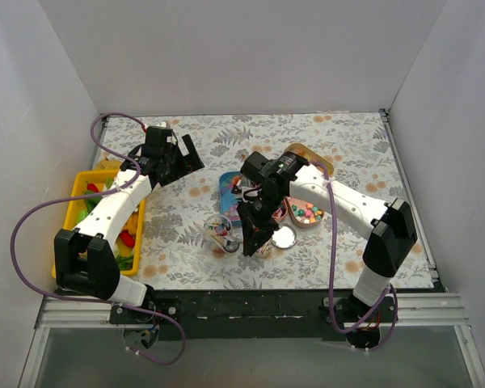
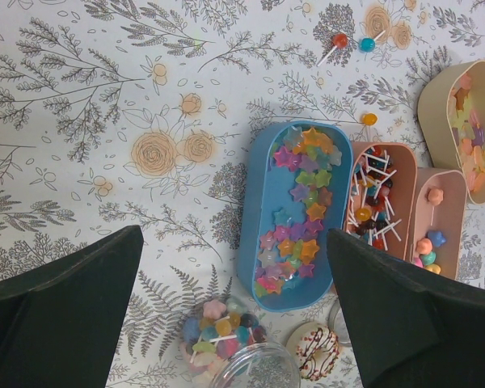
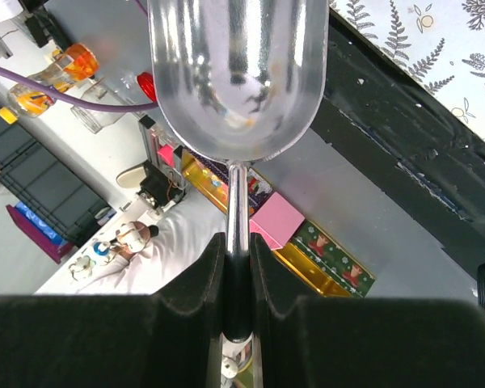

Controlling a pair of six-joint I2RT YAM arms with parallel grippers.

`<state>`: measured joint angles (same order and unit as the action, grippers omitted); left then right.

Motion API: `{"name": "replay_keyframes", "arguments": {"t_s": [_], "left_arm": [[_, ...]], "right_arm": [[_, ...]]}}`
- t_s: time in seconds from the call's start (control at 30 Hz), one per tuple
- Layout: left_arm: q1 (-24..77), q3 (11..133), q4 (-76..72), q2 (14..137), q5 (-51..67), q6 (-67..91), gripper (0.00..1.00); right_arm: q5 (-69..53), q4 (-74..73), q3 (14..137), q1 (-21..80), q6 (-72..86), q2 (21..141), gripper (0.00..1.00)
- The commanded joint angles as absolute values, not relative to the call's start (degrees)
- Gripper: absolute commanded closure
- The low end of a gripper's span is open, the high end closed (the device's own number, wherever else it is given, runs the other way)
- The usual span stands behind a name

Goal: Pack the candies
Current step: Place the fake candies in the packing bottle, then move the storage box to the center of the board.

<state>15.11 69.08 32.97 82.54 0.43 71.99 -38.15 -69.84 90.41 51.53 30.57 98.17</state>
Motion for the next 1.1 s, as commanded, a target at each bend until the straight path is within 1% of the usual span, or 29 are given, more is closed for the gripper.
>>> {"name": "replay_keyframes", "arguments": {"t_s": [0.0,0.1,0.17,0.27,0.47,0.5,0.57,0.6,0.7,0.83,0.87,0.97,1.07], "left_arm": [[15.0,71.1,33.0,81.3,-0.1,71.9,0.02],[15.0,71.4,32.9,81.6,1.7,71.8,0.02],[15.0,71.8,32.8,82.1,2.3,71.7,0.02],[15.1,72.8,32.1,83.0,4.4,71.0,0.02],[15.2,75.7,30.4,86.1,8.8,70.6,0.02],[15.3,75.9,30.1,86.5,9.2,70.6,0.02],[15.8,77.0,29.3,88.1,10.3,70.6,0.02],[15.9,77.5,29.1,88.6,10.6,70.7,0.02],[17.0,79.9,28.2,91.6,12.3,71.0,0.02],[18.7,84.6,26.2,97.5,14.5,71.9,0.02],[19.5,86.2,25.4,101.0,15.2,72.1,0.02],[21.6,91.9,22.0,108.5,17.2,72.1,0.03],[23.4,98.4,17.9,114.8,18.0,71.0,0.05]], "right_arm": [[-39.0,-69.7,93.6,50.5,30.5,95.4,0.99],[-33.5,-73.4,98.8,50.0,29.3,95.9,0.99],[-31.1,-73.8,99.5,49.0,29.2,94.7,0.99],[-25.9,-73.2,96.5,46.5,29.4,91.0,0.99],[-19.5,-70.1,86.2,36.1,29.1,82.5,0.99],[-18.0,-69.8,85.4,32.3,28.6,81.7,0.99],[-16.6,-67.9,83.3,28.8,27.1,80.6,0.99],[-16.4,-67.1,82.8,25.4,26.7,80.5,0.99],[-12.8,-61.9,81.7,21.2,25.9,81.0,0.99],[-5.0,-55.2,82.7,19.8,24.7,83.5,0.99],[-1.6,-54.3,83.6,19.7,24.5,84.0,0.99],[3.9,-54.3,87.5,19.4,23.7,85.6,0.99],[7.1,-53.9,88.2,19.0,22.4,85.5,0.99]]}}
